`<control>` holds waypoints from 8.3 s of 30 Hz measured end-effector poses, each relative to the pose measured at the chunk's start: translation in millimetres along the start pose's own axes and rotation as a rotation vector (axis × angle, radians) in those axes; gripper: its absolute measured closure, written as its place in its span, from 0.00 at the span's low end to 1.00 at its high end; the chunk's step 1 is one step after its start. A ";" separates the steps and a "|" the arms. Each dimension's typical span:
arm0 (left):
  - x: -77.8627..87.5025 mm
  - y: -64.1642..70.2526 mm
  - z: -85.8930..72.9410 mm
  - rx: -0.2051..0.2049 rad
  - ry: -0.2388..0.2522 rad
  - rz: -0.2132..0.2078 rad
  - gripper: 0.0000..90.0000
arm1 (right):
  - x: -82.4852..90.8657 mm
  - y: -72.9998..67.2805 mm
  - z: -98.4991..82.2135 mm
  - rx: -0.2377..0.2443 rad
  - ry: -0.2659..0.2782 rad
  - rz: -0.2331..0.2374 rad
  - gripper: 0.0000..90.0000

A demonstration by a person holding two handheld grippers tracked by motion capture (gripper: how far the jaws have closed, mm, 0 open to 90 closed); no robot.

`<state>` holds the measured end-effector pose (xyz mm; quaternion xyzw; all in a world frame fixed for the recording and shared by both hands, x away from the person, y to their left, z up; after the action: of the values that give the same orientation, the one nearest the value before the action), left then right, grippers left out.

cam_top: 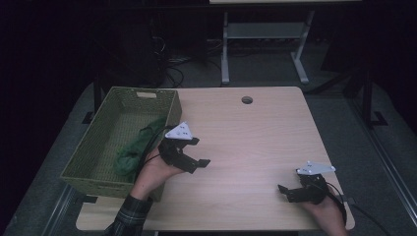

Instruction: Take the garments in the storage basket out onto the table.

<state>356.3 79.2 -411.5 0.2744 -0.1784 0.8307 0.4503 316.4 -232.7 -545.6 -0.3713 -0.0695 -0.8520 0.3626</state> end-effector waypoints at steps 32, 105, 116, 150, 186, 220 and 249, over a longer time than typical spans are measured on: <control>38.6 -63.2 -11.9 0.047 -0.035 0.150 0.16 | 0.0 0.0 0.0 0.002 0.000 0.001 0.08; 63.9 -152.5 -144.6 0.149 -0.372 0.378 0.47 | 0.0 -0.1 0.0 0.001 0.000 0.001 0.08; 55.0 -149.0 -158.4 0.186 -0.458 0.334 0.59 | 0.0 -0.1 0.0 0.001 0.000 0.001 0.08; 105.7 -150.0 -101.0 0.427 -0.105 0.250 0.88 | 0.0 -0.1 -0.1 0.001 0.000 0.001 0.08; 185.0 -148.8 13.0 0.354 0.121 0.283 0.89 | 0.0 -0.1 0.0 0.001 0.000 0.001 0.08; 147.6 -102.8 88.6 0.236 0.198 0.171 0.89 | 0.0 -0.1 0.0 0.001 0.000 0.001 0.08; 38.3 -22.0 103.0 0.188 0.157 0.009 0.90 | 0.0 -0.2 0.0 0.001 0.000 0.001 0.08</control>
<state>388.4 59.8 -305.9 0.2485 -0.0651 0.8648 0.4314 316.3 -232.6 -545.6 -0.3712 -0.0695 -0.8518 0.3632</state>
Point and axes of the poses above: each handheld gripper's, and its own axes: x roughly backward along the jaws, z roughly out of its top, y roughly to its right, the point moved 9 cm from there along -x, roughly forward along the jaws, and after that the axes turned 10 degrees about z, right-handed, at the moved point
